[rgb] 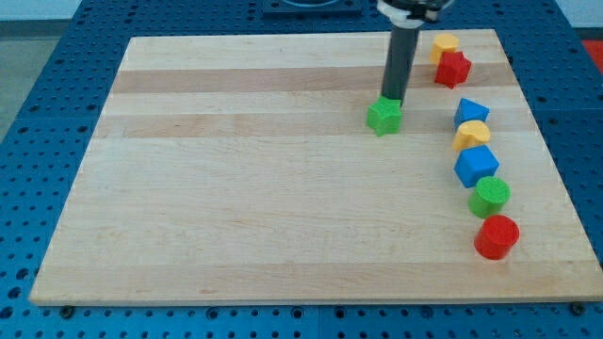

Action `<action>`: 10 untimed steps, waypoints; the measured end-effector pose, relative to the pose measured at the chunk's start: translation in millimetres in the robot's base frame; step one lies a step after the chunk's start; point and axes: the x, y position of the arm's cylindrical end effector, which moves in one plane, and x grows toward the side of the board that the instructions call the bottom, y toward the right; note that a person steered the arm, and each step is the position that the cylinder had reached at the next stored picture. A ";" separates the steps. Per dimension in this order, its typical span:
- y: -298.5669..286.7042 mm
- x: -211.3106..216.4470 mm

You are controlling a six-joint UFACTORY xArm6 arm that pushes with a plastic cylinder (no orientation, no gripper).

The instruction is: Push the green star to the center

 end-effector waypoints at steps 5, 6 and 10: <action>177.6 -6.1; 195.9 23.7; 154.2 34.6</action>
